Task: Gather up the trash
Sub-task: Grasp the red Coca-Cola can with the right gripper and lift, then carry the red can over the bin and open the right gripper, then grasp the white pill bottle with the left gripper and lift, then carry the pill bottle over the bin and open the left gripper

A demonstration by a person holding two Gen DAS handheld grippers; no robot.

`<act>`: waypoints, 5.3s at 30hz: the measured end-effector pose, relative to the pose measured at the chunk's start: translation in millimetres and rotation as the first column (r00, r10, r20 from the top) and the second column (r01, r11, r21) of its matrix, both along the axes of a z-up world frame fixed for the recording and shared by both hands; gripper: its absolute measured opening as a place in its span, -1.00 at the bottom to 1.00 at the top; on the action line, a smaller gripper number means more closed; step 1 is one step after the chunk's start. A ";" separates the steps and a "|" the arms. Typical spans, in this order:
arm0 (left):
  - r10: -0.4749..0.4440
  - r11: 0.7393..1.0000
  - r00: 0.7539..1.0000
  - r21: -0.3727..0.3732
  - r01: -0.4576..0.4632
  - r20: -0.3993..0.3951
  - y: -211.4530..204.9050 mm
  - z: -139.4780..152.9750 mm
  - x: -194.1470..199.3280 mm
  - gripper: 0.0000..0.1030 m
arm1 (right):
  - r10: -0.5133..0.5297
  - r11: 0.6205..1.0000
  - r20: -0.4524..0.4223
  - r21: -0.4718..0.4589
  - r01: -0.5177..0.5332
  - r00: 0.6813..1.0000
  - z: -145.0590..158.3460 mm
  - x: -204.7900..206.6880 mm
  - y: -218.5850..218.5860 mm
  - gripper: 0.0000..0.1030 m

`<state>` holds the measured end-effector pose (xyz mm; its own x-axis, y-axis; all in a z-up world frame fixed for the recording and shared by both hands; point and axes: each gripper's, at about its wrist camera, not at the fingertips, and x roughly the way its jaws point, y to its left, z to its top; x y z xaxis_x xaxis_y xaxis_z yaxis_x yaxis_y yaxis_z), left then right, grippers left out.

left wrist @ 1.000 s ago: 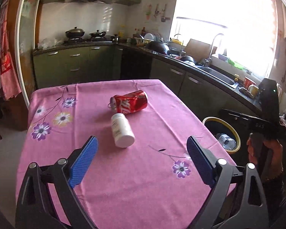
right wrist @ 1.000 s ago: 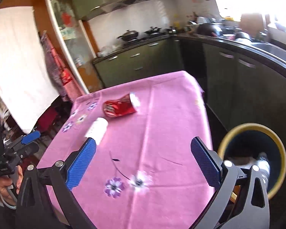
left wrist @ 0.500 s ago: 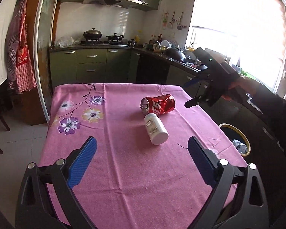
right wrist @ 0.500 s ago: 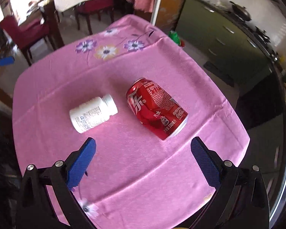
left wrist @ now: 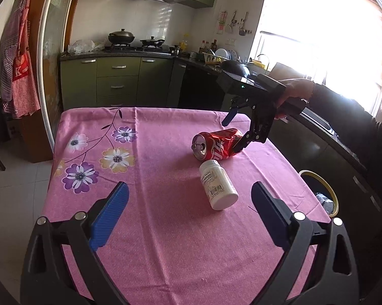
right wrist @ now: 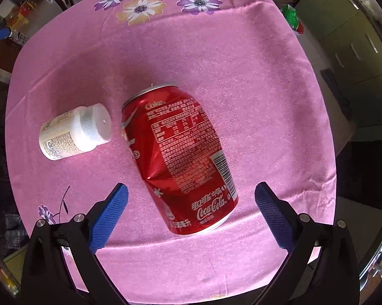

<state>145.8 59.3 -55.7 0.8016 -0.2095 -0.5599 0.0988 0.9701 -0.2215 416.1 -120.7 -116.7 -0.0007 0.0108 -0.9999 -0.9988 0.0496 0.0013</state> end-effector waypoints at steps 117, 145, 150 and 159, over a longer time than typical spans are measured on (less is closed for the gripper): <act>0.208 0.969 0.909 0.201 -0.142 -0.361 -76.8 -83.9 126.7 0.05 | -0.926 -0.123 -0.335 0.701 0.703 0.172 34.1 -336.0 -359.5 0.80; 0.000 0.982 0.982 0.185 0.036 -0.191 -107.2 -11.7 21.1 -0.14 | -0.930 -0.126 -0.329 0.703 0.700 0.162 30.2 -331.6 -361.2 0.81; -0.156 0.973 0.978 0.148 0.176 -0.138 -143.4 19.1 -3.6 -0.14 | -0.939 -0.165 -0.324 0.714 0.680 0.113 36.1 -339.2 -379.1 0.81; -0.493 0.854 0.855 0.099 0.511 -0.160 -271.3 31.0 26.2 -0.13 | -0.938 -0.252 -0.345 0.724 0.642 0.020 37.9 -357.6 -427.1 0.81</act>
